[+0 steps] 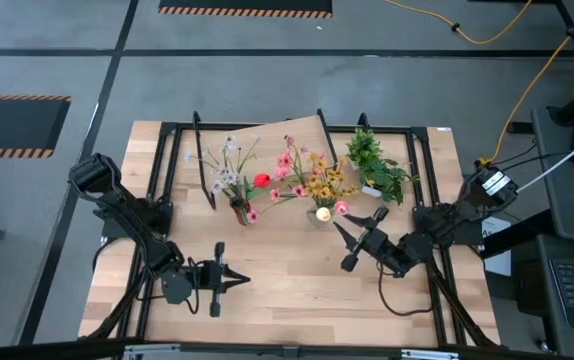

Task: Pick and place flowers into a vace then onto a shelf
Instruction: Put the transparent flower vase on the shelf

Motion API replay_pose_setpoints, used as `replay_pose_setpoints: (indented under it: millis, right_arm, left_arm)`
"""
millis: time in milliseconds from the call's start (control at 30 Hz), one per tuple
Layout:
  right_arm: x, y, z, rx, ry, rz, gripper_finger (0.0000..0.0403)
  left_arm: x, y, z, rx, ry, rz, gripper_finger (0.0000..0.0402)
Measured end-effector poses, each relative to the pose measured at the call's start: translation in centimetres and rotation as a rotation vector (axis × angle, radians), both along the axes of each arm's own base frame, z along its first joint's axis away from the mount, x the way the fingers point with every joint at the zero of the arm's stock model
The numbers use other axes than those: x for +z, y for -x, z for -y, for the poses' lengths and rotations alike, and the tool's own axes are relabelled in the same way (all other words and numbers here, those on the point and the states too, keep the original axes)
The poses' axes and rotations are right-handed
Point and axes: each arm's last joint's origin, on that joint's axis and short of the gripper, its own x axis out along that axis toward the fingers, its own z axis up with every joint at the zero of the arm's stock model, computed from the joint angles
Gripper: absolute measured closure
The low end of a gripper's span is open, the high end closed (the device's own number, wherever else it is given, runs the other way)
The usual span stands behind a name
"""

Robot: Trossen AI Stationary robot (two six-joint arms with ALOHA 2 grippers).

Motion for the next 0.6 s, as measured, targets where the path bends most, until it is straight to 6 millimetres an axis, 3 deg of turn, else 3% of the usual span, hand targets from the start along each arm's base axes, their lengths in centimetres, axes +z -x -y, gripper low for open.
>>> replay_pose_setpoints:
  millis: [267, 600]
  right_arm:
    - [1.5, 0.7, -3.6, -0.043, -0.037, -0.058, 0.0263]
    - [2.9, 0.4, -7.6, 0.063, -0.032, -0.095, 0.0263]
  left_arm:
    - [0.0, 0.0, 0.1, -0.024, -0.019, -0.006, 0.0398]
    - [0.0, 0.0, 0.2, -0.056, -0.011, -0.015, 0.0398]
